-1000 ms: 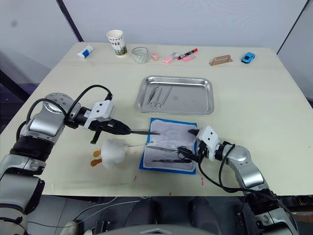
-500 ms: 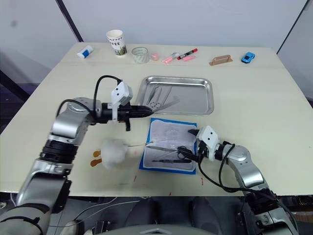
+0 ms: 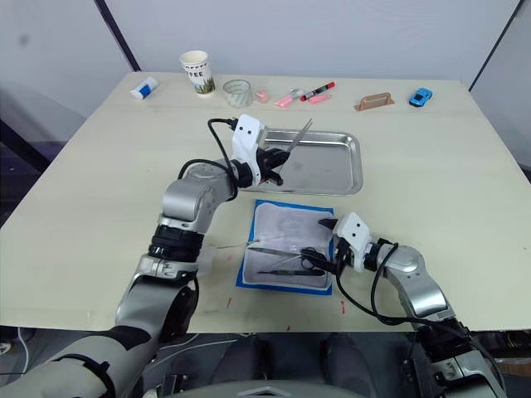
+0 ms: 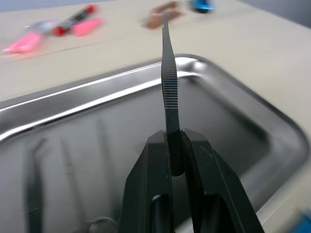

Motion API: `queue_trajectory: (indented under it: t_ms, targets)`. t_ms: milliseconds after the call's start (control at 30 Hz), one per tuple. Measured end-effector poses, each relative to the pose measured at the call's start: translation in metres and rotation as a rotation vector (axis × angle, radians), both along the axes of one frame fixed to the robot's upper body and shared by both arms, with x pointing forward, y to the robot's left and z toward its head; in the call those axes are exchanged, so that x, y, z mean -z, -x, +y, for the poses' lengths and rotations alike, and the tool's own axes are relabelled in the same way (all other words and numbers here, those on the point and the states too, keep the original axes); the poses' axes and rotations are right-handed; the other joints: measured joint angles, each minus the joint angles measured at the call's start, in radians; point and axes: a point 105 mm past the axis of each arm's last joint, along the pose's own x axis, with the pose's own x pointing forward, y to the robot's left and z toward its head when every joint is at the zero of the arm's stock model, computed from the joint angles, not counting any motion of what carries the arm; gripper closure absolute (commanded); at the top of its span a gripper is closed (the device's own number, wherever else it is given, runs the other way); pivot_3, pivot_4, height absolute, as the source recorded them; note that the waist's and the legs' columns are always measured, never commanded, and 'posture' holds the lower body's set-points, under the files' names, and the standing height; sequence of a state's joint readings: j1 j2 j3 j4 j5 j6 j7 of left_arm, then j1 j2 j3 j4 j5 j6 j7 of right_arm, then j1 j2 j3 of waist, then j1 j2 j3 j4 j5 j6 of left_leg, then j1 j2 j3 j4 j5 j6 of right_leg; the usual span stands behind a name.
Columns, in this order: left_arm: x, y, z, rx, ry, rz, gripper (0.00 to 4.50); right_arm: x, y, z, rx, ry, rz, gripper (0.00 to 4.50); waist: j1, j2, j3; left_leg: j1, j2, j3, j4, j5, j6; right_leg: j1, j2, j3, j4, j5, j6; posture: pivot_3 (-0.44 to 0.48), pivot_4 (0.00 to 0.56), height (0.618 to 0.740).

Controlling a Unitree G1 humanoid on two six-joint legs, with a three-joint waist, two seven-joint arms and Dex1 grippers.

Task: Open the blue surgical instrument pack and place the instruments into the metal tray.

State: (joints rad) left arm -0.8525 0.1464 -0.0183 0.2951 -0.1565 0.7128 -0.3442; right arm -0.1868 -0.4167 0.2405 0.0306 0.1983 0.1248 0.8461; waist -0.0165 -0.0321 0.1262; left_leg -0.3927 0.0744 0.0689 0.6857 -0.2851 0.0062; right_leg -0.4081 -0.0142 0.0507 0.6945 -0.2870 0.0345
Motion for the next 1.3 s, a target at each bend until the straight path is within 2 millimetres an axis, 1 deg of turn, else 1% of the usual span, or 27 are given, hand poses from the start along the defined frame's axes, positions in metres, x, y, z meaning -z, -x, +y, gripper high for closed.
queue_trajectory:
  t_ms: [67,100,133,167,267,333,700,733,767,833,1033,1100,1167,1300]
  targets:
    - [0.009,-0.003,-0.007,-0.048,-0.008,0.035,4.46,0.0,0.0,0.0,0.0,-0.001,0.001,0.0,0.0,0.0,0.0,0.0,0.0,-0.001,0.0,0.0,0.0,0.0,0.0,-0.001,0.0,0.0,0.0,0.0,0.15,0.718]
    - [0.01,-0.003,-0.006,-0.053,-0.01,0.039,4.46,0.0,0.0,0.0,0.0,-0.001,0.001,0.0,0.0,0.0,0.0,0.0,0.0,0.0,0.0,0.0,0.0,0.0,0.0,-0.001,0.0,0.0,0.0,0.0,0.15,0.718]
    - [0.026,-0.003,-0.01,-0.096,-0.029,0.101,4.46,0.0,0.0,0.0,0.001,-0.003,0.0,0.0,0.0,0.0,0.0,0.0,0.0,0.0,0.0,0.0,0.0,0.0,0.0,0.0,0.0,0.0,0.0,0.0,0.15,0.718]
    - [0.037,-0.002,-0.014,-0.117,-0.044,0.144,4.46,0.0,0.0,0.001,0.001,-0.009,0.0,0.0,-0.003,0.0,0.0,0.0,0.0,0.0,0.0,0.0,0.0,0.0,0.0,0.0,0.0,0.0,0.0,0.0,0.15,0.718]
    - [0.048,-0.003,-0.01,-0.163,-0.066,0.18,4.46,0.001,0.0,0.002,0.002,-0.013,0.001,0.0,-0.005,0.0,0.0,0.001,0.0,0.0,-0.001,0.0,0.0,0.0,0.001,0.0,0.0,0.0,0.0,0.0,0.15,0.718]
    - [0.055,-0.006,-0.001,-0.205,-0.071,0.207,4.46,0.001,0.0,0.001,0.004,-0.013,0.0,0.0,-0.004,0.0,0.0,0.001,0.0,0.0,-0.001,0.0,0.0,0.0,0.0,0.0,0.0,0.0,0.0,0.0,0.15,0.718]
    - [0.054,-0.012,0.004,-0.211,-0.101,0.192,4.46,0.001,0.0,0.001,0.005,-0.015,-0.002,0.0,-0.003,0.0,0.0,0.001,0.0,0.0,-0.001,0.0,0.0,0.0,0.0,0.0,0.0,0.0,0.0,0.0,0.15,0.718]
    - [0.054,-0.012,0.004,-0.212,-0.103,0.19,3.79,0.001,0.0,0.001,0.005,-0.015,-0.002,0.0,-0.003,0.0,0.0,0.001,0.0,0.0,-0.001,0.0,0.0,0.0,0.0,0.0,0.0,0.0,0.0,0.0,0.15,0.718]
    - [0.054,-0.012,0.005,-0.214,-0.104,0.189,3.5,0.001,0.0,0.001,0.006,-0.015,-0.002,0.0,-0.003,0.0,0.0,0.001,0.0,0.0,-0.001,0.0,0.0,0.0,0.0,0.0,0.0,0.0,0.0,0.0,0.15,0.718]
    - [0.054,-0.013,0.006,-0.215,-0.104,0.188,2.75,0.001,0.0,0.001,0.006,-0.015,-0.002,0.0,-0.003,0.0,0.0,0.001,0.0,0.0,-0.001,0.0,0.0,0.0,0.0,0.0,0.0,0.0,0.0,0.0,0.15,0.718]
    - [0.053,-0.011,0.004,-0.181,-0.101,0.183,2.75,0.001,0.0,0.001,0.006,-0.016,-0.002,0.0,-0.003,0.0,0.0,0.001,0.0,0.0,-0.001,0.0,0.0,0.0,0.0,0.0,0.0,0.0,0.0,0.0,0.15,0.718]
    - [0.049,-0.01,0.004,-0.16,-0.1,0.169,2.75,0.001,0.0,0.001,0.006,-0.016,-0.002,0.0,-0.004,0.0,0.0,0.001,0.0,0.0,-0.001,0.0,0.0,0.0,0.0,0.0,0.0,0.0,0.0,0.0,0.15,0.718]
    - [0.041,-0.008,0.006,-0.13,-0.093,0.145,2.75,0.001,0.0,0.001,0.006,-0.016,-0.002,0.0,-0.004,0.0,0.0,0.001,0.0,0.0,-0.001,0.0,-0.001,0.0,0.0,0.0,0.0,0.0,0.0,0.0,0.15,0.718]
    - [0.018,-0.002,0.011,-0.028,-0.063,0.068,2.75,0.001,0.0,0.001,0.006,-0.017,-0.002,0.0,-0.004,0.001,0.0,0.001,0.0,0.001,-0.001,0.0,-0.001,0.0,0.0,0.001,0.0,0.0,0.0,0.0,0.15,0.718]
